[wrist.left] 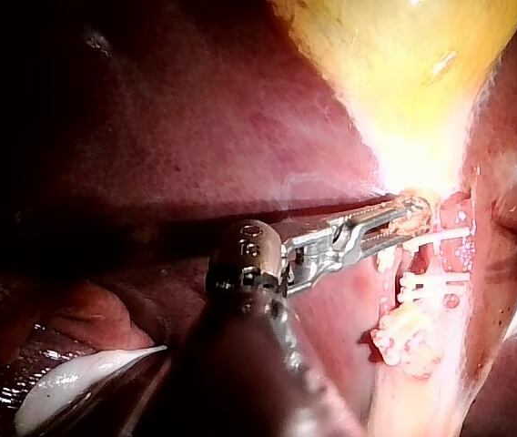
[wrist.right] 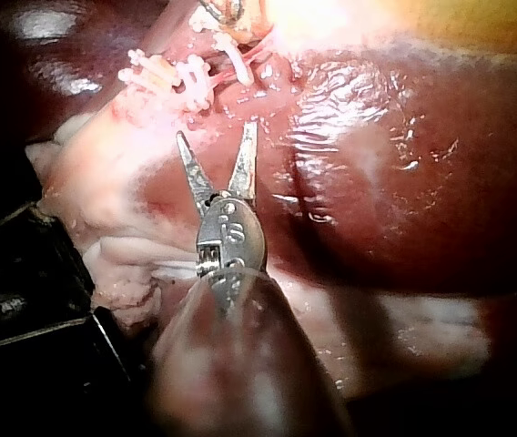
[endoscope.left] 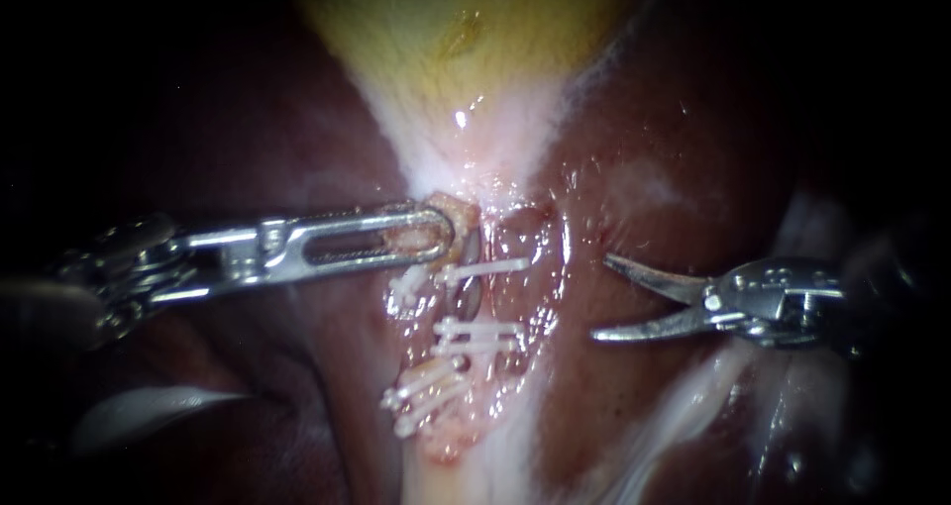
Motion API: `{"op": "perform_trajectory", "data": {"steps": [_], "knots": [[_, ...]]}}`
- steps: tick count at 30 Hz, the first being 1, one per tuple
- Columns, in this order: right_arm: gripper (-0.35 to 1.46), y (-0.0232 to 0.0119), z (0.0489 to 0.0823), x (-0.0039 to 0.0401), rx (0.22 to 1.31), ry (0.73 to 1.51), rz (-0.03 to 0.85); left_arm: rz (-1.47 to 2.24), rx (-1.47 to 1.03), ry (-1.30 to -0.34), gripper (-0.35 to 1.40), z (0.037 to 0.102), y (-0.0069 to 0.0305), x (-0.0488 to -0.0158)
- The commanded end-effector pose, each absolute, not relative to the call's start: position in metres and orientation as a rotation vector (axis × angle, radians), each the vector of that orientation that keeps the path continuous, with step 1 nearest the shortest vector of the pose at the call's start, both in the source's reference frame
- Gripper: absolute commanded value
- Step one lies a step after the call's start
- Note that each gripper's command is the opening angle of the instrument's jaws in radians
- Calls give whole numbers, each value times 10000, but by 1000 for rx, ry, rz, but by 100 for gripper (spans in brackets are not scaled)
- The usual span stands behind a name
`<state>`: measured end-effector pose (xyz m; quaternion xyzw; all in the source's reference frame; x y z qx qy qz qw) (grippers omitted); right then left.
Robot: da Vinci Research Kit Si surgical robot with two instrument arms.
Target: Go to the cutting position right tube
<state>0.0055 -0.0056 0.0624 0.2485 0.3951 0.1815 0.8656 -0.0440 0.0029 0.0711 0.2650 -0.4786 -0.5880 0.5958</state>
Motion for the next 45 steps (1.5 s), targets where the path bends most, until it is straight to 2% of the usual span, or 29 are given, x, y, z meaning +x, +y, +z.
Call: {"op": "perform_trajectory", "data": {"steps": [1,13,20,28,45], "knots": [[141,-56,624,55,521,828,380,-1366,614,-1110,-35,711,29,-440],[143,-56,624,55,521,828,380,-1366,618,-1109,-35,708,31,-437],[143,-56,624,55,521,828,380,-1378,623,-1103,-35,686,45,-417],[143,-56,624,57,520,827,381,-1397,607,-1139,-35,650,58,-392],[143,-56,624,58,520,827,381,-1390,597,-1158,-35,631,59,-380]]}}
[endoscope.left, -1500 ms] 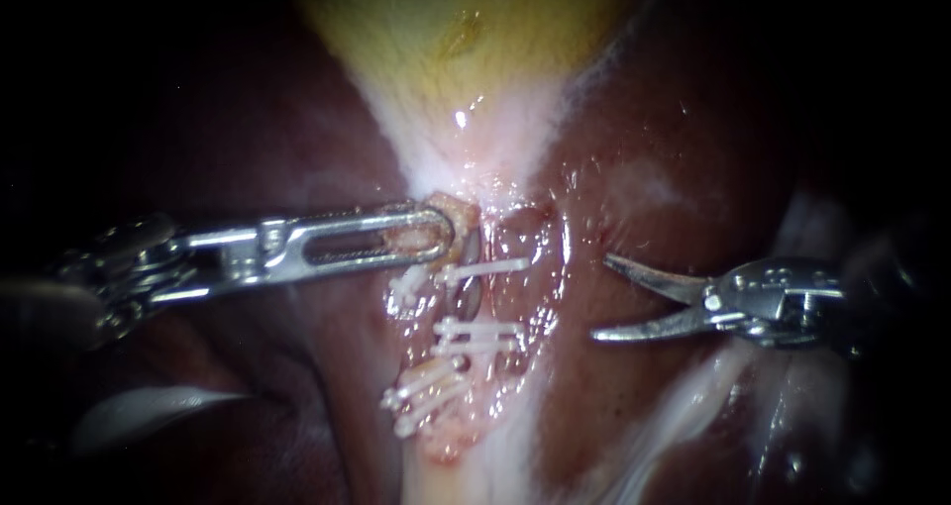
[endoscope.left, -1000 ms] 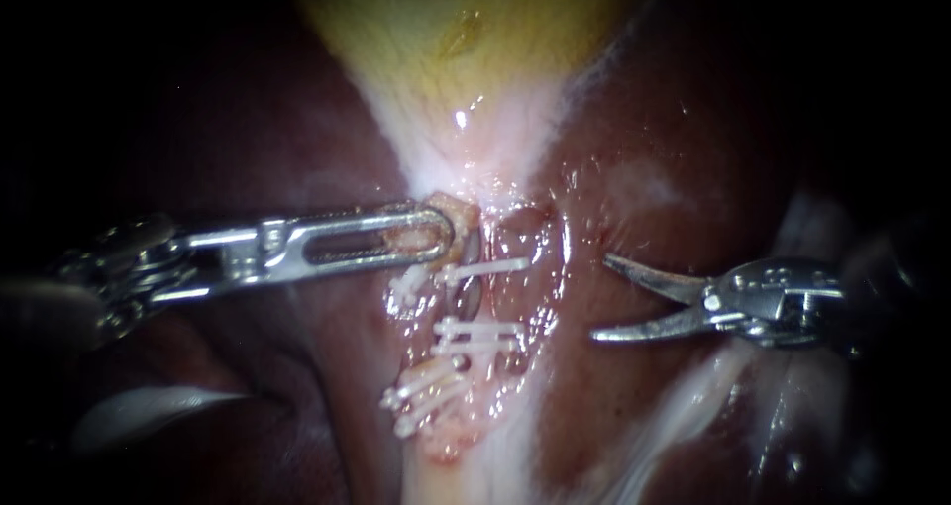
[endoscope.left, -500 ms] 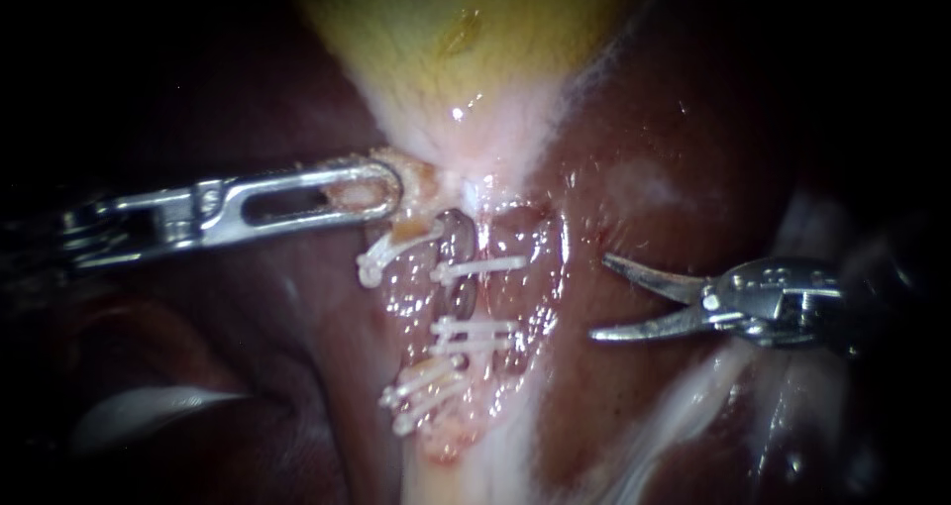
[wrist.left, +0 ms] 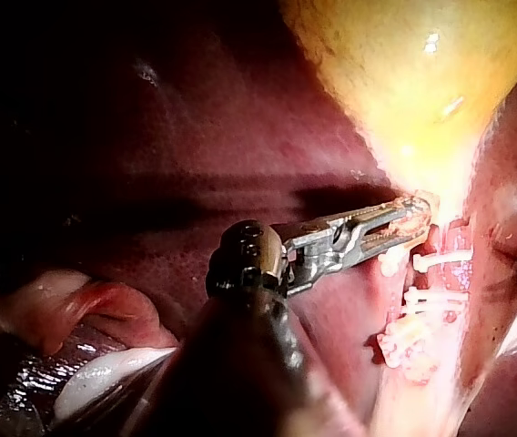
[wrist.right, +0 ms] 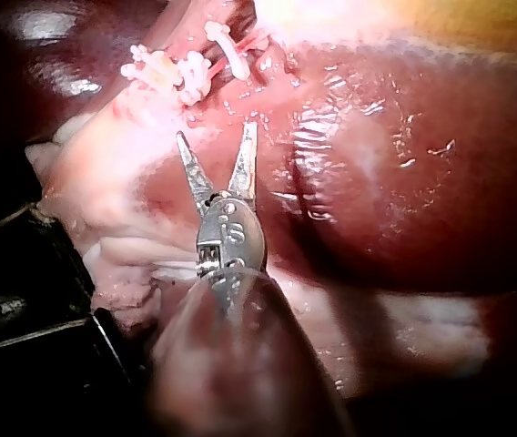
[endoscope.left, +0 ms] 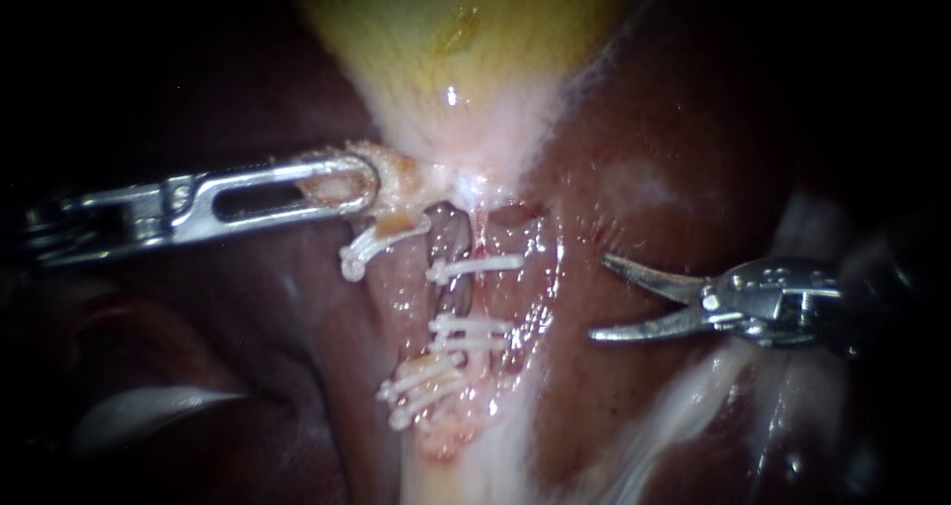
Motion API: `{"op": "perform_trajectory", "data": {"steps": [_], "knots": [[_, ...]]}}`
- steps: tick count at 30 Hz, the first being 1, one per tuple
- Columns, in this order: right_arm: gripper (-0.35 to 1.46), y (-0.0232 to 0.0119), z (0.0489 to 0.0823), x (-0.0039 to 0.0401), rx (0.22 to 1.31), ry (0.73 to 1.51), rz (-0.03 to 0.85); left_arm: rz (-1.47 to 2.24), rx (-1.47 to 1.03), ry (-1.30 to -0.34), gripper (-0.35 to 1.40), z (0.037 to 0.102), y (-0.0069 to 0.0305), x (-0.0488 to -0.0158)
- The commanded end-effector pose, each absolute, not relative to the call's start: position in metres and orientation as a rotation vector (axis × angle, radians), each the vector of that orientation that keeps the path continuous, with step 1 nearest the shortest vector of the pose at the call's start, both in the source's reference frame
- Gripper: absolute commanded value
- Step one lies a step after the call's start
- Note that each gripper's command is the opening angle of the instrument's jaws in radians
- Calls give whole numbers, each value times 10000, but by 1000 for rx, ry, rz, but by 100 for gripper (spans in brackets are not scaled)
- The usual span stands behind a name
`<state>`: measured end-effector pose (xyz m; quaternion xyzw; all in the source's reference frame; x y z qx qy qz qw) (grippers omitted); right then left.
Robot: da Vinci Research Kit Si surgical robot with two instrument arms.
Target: Go to the cutting position right tube
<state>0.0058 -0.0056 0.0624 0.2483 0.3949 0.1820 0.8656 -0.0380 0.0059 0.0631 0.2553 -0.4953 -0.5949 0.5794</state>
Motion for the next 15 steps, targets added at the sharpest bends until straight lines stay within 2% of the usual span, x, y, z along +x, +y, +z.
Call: {"op": "perform_trajectory", "data": {"steps": [1,10,15], "knots": [[143,-56,624,58,517,826,383,-1390,597,-1158,-35,631,59,-379],[143,-64,637,74,566,830,412,-1390,598,-1159,-35,631,59,-378],[141,-69,646,82,607,804,431,-1390,597,-1159,-35,631,58,-379]]}}
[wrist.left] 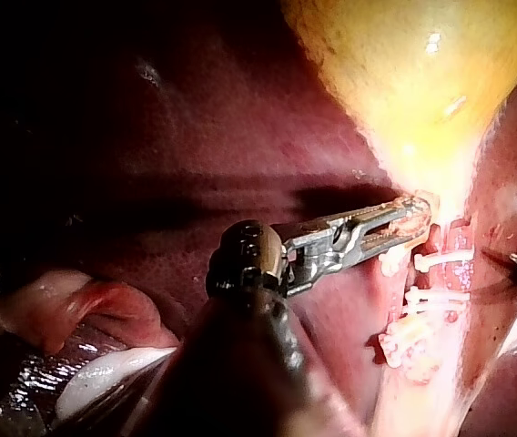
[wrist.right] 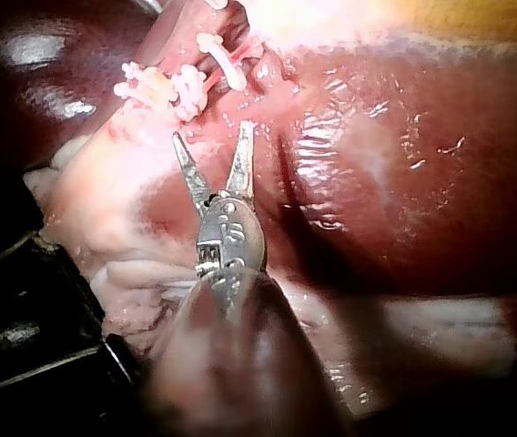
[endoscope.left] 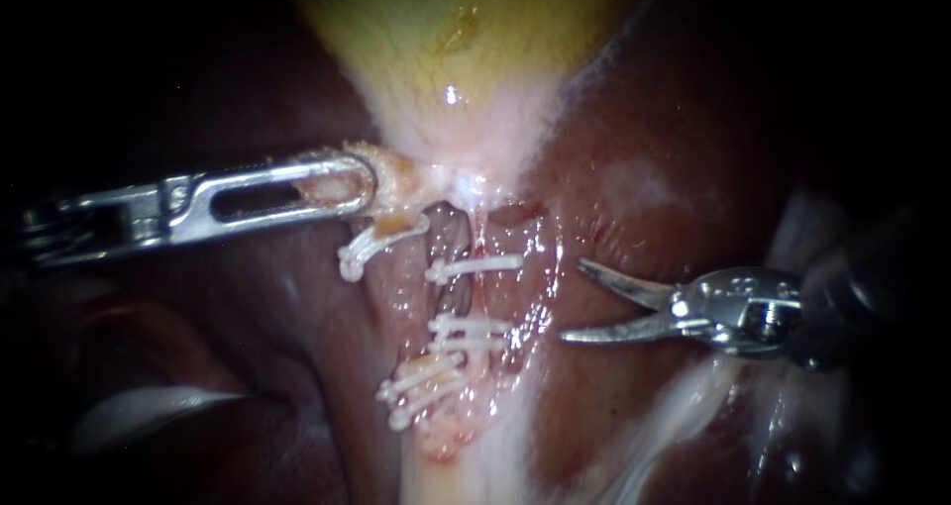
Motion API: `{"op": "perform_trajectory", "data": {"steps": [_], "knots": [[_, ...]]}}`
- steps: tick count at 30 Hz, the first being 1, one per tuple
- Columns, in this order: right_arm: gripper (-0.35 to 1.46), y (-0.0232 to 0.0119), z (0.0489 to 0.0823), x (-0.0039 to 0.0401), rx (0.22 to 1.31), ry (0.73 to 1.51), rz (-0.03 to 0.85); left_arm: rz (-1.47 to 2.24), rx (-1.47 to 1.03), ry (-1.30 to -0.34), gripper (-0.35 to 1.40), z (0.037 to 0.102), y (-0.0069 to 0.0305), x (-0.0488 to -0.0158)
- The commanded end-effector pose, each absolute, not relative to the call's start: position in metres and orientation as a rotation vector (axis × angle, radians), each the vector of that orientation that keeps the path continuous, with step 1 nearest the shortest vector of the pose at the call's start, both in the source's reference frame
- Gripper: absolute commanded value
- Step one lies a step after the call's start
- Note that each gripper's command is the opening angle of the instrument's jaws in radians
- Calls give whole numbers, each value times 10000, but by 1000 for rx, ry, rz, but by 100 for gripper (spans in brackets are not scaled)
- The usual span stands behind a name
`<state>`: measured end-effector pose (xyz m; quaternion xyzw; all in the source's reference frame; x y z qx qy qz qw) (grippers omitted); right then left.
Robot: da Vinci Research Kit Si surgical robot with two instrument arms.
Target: Go to the cutting position right tube
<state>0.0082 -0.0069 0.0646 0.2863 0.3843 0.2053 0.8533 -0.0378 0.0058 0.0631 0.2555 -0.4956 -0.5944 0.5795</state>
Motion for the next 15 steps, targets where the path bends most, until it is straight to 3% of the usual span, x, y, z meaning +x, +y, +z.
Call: {"op": "perform_trajectory", "data": {"steps": [1,15], "knots": [[141,-69,647,84,615,796,439,-1390,597,-1159,-35,631,58,-379],[138,-69,655,109,766,759,545,-1391,596,-1159,-35,632,58,-381]]}}
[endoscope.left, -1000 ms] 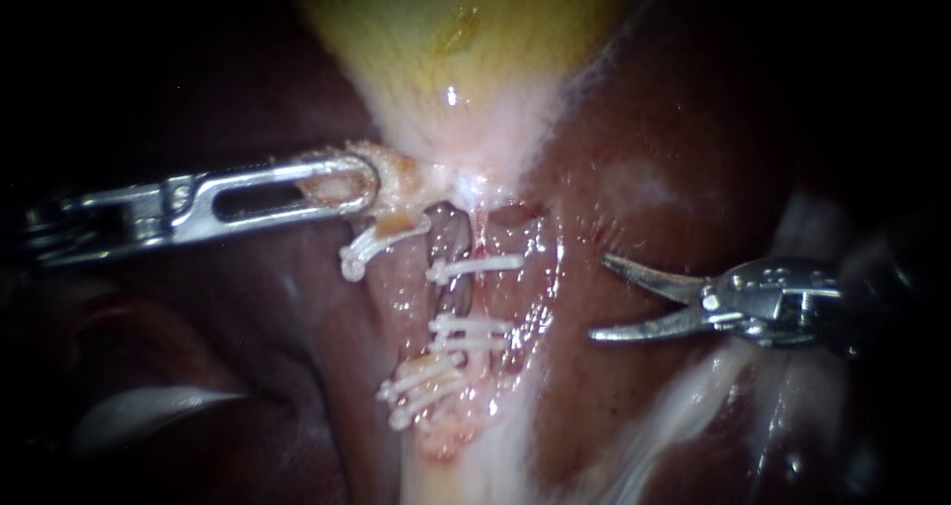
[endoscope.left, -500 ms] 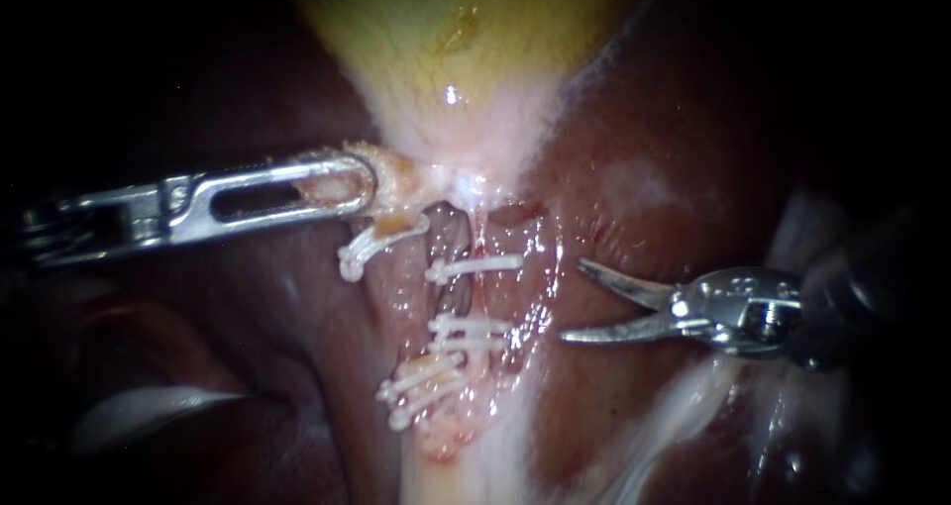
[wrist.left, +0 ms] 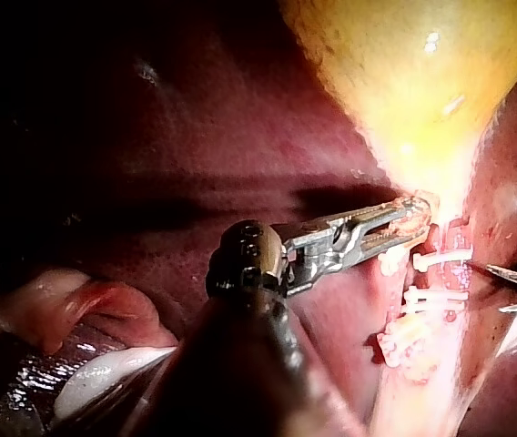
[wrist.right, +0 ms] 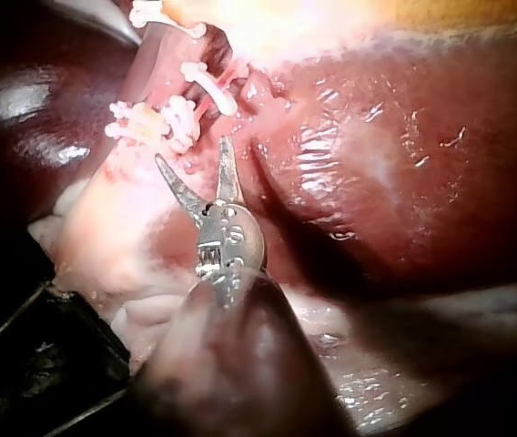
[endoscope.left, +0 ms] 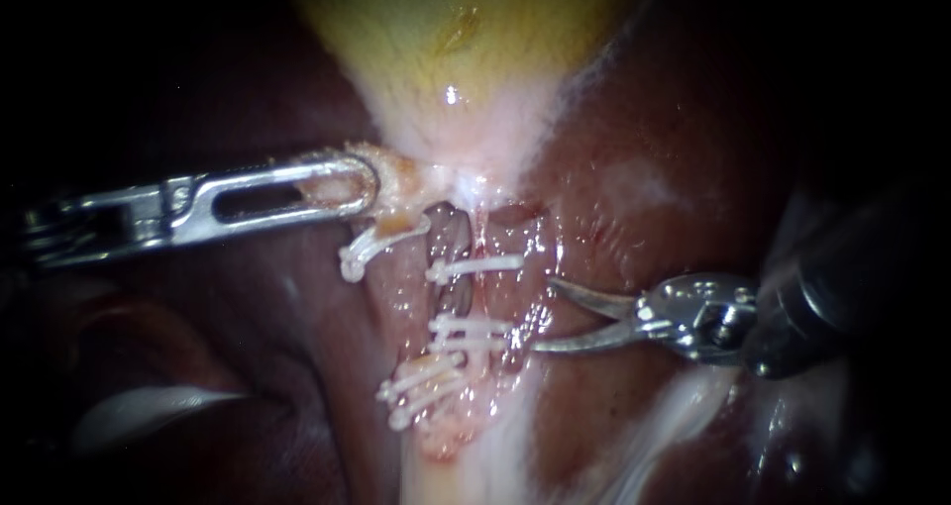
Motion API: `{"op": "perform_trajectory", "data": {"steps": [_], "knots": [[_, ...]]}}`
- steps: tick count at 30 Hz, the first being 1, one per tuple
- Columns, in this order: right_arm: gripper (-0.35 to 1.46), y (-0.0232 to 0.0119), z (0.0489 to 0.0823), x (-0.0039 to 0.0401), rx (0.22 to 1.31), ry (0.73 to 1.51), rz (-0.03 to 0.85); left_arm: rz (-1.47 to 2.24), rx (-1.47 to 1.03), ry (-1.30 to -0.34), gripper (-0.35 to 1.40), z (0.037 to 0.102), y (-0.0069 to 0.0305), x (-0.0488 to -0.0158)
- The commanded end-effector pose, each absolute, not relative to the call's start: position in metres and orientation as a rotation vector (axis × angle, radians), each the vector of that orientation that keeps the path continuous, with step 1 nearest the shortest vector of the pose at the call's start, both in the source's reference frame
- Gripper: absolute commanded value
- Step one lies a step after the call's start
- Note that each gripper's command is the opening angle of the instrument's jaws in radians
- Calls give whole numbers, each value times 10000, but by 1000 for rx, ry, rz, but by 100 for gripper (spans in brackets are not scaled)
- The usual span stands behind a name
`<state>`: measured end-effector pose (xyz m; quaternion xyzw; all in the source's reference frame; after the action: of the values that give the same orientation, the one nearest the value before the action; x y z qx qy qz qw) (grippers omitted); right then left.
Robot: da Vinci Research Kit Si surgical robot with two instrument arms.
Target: Go to the cutting position right tube
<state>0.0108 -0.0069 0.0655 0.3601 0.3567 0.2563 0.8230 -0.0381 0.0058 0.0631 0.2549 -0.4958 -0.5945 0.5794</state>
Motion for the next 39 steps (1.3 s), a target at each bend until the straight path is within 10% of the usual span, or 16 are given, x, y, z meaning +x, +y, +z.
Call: {"op": "perform_trajectory", "data": {"steps": [1,39], "knots": [[138,-67,656,112,772,756,552,-1391,596,-1159,-35,632,58,-381],[133,-55,719,164,925,705,657,-1390,596,-1159,-35,632,58,-382]]}}
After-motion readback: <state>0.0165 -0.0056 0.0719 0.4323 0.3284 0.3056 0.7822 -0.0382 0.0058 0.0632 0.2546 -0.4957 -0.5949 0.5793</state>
